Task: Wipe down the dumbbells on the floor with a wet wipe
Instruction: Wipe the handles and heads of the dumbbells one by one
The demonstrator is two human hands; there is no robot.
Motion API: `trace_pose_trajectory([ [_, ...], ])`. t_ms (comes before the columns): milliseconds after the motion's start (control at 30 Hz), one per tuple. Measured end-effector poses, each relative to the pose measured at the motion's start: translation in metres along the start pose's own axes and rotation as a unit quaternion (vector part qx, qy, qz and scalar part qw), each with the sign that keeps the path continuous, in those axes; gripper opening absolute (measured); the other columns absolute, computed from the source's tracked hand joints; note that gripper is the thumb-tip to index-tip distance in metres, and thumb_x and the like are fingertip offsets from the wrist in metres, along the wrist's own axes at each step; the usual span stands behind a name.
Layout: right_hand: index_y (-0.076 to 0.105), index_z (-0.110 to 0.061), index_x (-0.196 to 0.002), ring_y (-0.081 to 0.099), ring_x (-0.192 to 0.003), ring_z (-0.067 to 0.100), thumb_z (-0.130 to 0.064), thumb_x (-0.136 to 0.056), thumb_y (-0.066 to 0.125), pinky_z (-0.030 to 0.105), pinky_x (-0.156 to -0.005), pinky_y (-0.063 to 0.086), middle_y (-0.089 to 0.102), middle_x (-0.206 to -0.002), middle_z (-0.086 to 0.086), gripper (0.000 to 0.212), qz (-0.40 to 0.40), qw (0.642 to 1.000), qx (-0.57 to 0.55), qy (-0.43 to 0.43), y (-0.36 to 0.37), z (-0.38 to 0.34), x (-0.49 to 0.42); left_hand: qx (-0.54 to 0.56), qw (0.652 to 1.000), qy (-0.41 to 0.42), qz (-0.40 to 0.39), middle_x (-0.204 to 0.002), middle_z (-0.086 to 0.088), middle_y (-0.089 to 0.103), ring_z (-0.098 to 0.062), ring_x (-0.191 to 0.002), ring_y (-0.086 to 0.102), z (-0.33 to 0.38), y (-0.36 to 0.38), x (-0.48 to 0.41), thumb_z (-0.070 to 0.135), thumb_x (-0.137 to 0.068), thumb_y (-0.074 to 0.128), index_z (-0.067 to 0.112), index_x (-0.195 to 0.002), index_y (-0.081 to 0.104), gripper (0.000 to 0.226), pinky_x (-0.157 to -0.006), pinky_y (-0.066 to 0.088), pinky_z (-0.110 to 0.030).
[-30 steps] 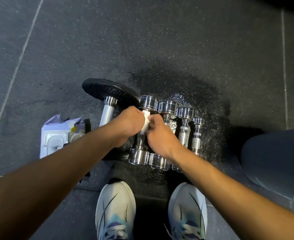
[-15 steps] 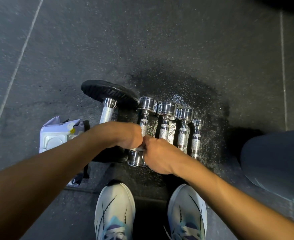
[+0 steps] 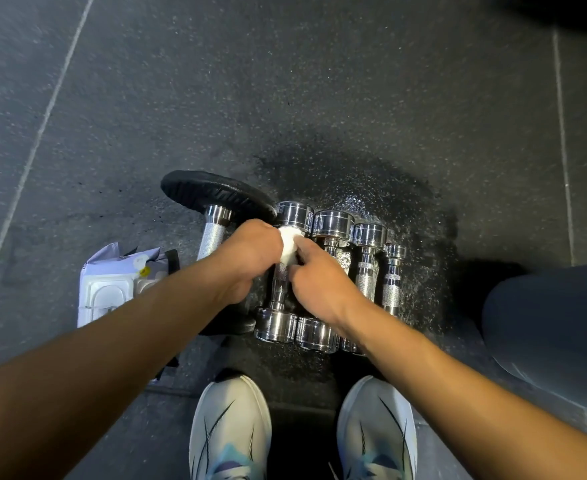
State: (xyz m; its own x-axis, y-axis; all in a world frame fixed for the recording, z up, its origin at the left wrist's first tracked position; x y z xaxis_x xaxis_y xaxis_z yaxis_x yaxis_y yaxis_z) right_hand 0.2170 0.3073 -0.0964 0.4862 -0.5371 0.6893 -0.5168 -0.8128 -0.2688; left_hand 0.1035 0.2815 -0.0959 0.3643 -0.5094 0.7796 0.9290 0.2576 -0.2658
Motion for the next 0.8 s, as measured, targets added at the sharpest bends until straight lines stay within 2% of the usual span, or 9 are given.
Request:
trace_pose_trajectory([
  [67, 0.046, -0.023, -0.123, 0.051, -0.061, 0.013, -0.004, -0.100, 0.042, 0.029, -0.046, 0.038, 0.057, -0.083, 0.002, 0.030, 0.008, 1.000, 0.010, 0.005, 0.001, -0.002, -0.001, 0.022, 1.000, 0.017, 0.009, -0.082, -0.005, 0.061, -0.016, -0.077, 0.056, 0.002, 0.006, 0.002, -0.005, -0.089, 0.045, 0.013, -0.085, 0.059, 0.023, -0.068, 0.042, -0.031],
  [200, 0.046, -0.015, -0.125, 0.050, -0.056, 0.013, -0.003, -0.099, 0.043, 0.024, -0.038, 0.034, 0.056, -0.079, 0.001, 0.028, 0.015, 0.999, 0.032, 0.012, 0.005, -0.001, -0.002, -0.024, 0.999, 0.023, -0.002, -0.109, -0.005, 0.061, -0.018, -0.100, 0.057, -0.005, 0.014, 0.002, 0.006, -0.097, 0.043, 0.014, -0.117, 0.056, 0.025, -0.091, 0.048, -0.037],
  [367, 0.050, -0.012, -0.125, 0.053, -0.065, 0.016, 0.004, -0.096, 0.041, 0.032, -0.049, 0.041, 0.055, -0.082, 0.002, 0.034, 0.004, 1.000, 0.010, 0.028, 0.000, 0.000, -0.004, -0.050, 0.998, 0.037, -0.012, -0.095, -0.005, 0.059, -0.019, -0.093, 0.055, -0.001, 0.011, 0.002, 0.005, -0.095, 0.044, 0.014, -0.108, 0.057, 0.021, -0.089, 0.045, -0.036],
  [500, 0.041, -0.015, -0.145, 0.059, -0.068, 0.016, 0.003, -0.095, 0.043, 0.023, -0.043, 0.039, 0.062, -0.098, 0.004, 0.053, -0.002, 0.999, 0.046, 0.025, 0.004, -0.002, 0.001, -0.080, 0.996, 0.031, -0.029, -0.093, -0.007, 0.059, -0.017, -0.086, 0.052, -0.001, 0.014, 0.004, 0.002, -0.094, 0.041, 0.006, -0.116, 0.059, 0.029, -0.087, 0.045, -0.036],
  [567, 0.023, -0.021, -0.161, 0.067, -0.105, 0.028, 0.002, -0.094, 0.045, 0.022, -0.061, 0.052, 0.058, -0.137, 0.009, 0.074, 0.000, 0.995, 0.103, -0.007, 0.007, -0.007, 0.007, -0.094, 0.995, 0.017, -0.042, -0.106, -0.018, 0.063, -0.019, -0.091, 0.055, -0.002, 0.016, 0.006, -0.001, -0.092, 0.039, -0.009, -0.122, 0.051, 0.033, -0.096, 0.046, -0.038],
  [633, 0.011, -0.022, -0.164, 0.056, -0.132, 0.035, 0.000, -0.095, 0.047, 0.029, -0.083, 0.054, 0.043, -0.157, 0.011, 0.081, -0.004, 0.990, 0.140, -0.023, 0.011, -0.009, 0.013, -0.110, 0.993, 0.011, -0.046, -0.103, -0.021, 0.063, -0.020, -0.090, 0.057, -0.002, 0.018, 0.007, -0.003, -0.090, 0.037, -0.013, -0.115, 0.047, 0.029, -0.097, 0.047, -0.039],
  [700, 0.009, -0.019, -0.164, 0.053, -0.135, 0.035, -0.003, -0.096, 0.049, 0.030, -0.087, 0.052, 0.033, -0.164, 0.010, 0.081, -0.005, 0.986, 0.163, -0.034, 0.013, -0.010, 0.014, -0.126, 0.991, 0.008, -0.050, -0.090, -0.017, 0.061, -0.019, -0.081, 0.055, -0.003, 0.019, 0.008, -0.001, -0.089, 0.038, -0.015, -0.116, 0.048, 0.032, -0.088, 0.049, -0.037],
  [733, 0.010, -0.016, -0.164, 0.051, -0.137, 0.032, -0.004, -0.097, 0.049, 0.033, -0.098, 0.052, 0.028, -0.167, 0.007, 0.079, -0.005, 0.984, 0.172, -0.035, 0.013, -0.010, 0.015, -0.131, 0.990, 0.004, -0.053, -0.086, -0.017, 0.061, -0.018, -0.079, 0.054, -0.005, 0.019, 0.008, 0.000, -0.088, 0.039, -0.015, -0.119, 0.049, 0.036, -0.085, 0.048, -0.036],
  [800, 0.014, -0.012, -0.162, 0.051, -0.135, 0.028, -0.005, -0.099, 0.049, 0.030, -0.104, 0.048, 0.034, -0.163, 0.007, 0.072, -0.006, 0.984, 0.177, -0.029, 0.013, -0.011, 0.018, -0.147, 0.987, -0.003, -0.063, -0.081, -0.016, 0.061, -0.019, -0.076, 0.053, -0.009, 0.019, 0.009, 0.000, -0.086, 0.042, -0.015, -0.119, 0.052, 0.038, -0.079, 0.047, -0.035],
])
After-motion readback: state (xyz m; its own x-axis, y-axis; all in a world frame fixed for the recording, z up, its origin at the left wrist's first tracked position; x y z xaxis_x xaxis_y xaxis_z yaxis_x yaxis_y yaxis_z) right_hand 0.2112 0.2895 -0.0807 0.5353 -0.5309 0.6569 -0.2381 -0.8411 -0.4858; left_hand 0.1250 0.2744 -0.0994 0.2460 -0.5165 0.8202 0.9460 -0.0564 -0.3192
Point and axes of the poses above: each hand's wrist, its own x-axis away from the middle knuckle, its own y-axis out of the palm, z = x × y, the point moved 10 cm from there along -x, towards the middle knuckle
